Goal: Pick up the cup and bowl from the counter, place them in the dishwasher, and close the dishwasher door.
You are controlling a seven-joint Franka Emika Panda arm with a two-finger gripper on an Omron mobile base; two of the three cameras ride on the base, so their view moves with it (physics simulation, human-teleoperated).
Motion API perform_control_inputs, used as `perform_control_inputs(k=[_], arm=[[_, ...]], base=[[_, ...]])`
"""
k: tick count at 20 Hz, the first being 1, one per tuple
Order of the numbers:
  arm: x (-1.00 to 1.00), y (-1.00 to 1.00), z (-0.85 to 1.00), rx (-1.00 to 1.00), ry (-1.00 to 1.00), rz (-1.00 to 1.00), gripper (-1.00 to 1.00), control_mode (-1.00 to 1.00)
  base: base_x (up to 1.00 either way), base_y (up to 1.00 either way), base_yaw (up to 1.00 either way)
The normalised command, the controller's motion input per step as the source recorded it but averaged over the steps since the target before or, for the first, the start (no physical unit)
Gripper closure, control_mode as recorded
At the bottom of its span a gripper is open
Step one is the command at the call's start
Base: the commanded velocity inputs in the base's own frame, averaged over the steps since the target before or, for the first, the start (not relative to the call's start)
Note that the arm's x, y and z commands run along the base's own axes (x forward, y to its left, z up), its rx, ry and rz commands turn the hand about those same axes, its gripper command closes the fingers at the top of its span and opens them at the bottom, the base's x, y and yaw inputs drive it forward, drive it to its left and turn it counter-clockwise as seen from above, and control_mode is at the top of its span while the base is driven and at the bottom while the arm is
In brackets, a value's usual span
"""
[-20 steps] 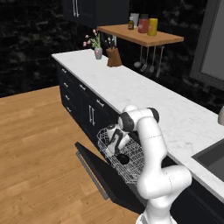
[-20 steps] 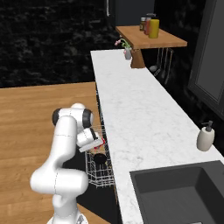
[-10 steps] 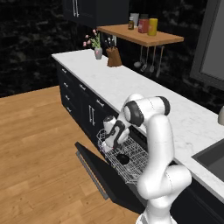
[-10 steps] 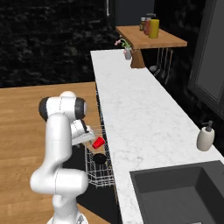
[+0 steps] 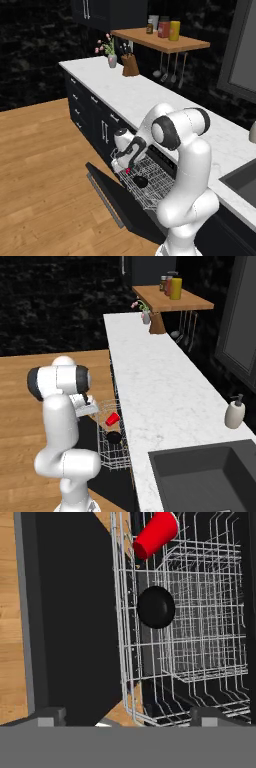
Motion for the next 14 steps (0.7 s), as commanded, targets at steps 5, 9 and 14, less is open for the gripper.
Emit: perform_control_inputs(k=[5,9,14], arm=[[-0.66,0.83,0.02,0.0,-0.09,-0.1,-1.0,-1.0],[-0.16,0.84,0.0,-0.02,0.0,-0.11,-1.0,-1.0],[-0.11,0.8,0.0,-0.1,0.0,-0.1,-1.0,-1.0]], base=[[0.0,0.0,0.0],[0.0,0.0,0.0],[0.0,0.0,0.0]])
